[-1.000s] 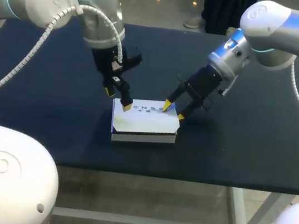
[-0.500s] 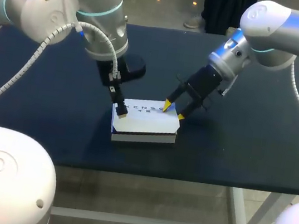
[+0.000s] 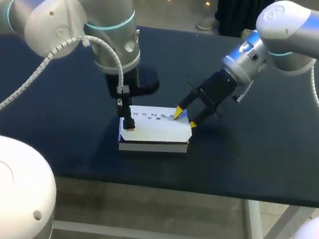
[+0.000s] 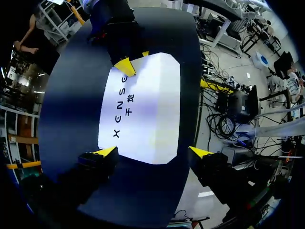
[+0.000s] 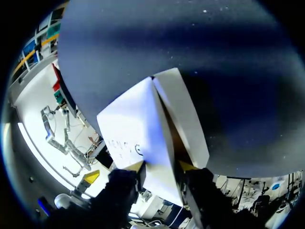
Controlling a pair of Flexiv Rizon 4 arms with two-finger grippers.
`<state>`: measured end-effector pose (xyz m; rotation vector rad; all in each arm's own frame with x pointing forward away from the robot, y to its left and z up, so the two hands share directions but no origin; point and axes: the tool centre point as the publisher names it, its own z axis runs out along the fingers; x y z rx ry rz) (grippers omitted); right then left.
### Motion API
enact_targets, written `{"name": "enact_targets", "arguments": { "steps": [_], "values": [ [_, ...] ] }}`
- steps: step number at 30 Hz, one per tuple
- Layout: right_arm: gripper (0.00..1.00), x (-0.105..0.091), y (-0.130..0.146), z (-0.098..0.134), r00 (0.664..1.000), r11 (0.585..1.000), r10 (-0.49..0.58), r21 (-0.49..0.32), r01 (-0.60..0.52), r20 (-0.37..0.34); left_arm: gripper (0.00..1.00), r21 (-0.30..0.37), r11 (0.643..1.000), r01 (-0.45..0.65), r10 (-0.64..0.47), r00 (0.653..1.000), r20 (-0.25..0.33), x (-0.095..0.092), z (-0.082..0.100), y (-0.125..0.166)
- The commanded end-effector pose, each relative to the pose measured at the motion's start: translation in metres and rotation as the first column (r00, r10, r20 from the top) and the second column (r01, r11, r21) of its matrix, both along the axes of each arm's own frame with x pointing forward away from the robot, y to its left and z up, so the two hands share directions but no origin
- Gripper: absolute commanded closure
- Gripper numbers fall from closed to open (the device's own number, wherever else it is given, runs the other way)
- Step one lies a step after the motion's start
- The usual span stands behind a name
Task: Assemble the packaging by folding the flat box into shape, placing the metal phone stand inside, and closing the box properly
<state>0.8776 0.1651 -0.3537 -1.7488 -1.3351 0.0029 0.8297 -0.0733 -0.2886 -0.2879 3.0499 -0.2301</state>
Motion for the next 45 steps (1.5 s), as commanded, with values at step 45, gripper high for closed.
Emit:
{"name": "enact_targets", "arguments": {
  "steps": [45],
  "values": [
    [0.56, 0.002, 0.0, -0.003, 1.0, 1.0, 0.002, 0.001, -0.002, -0.003, 0.28, -0.01, 0.999, -0.041, 0.041, 0.999, -0.013, 0.013, -0.046, -0.017]
  ]
}}
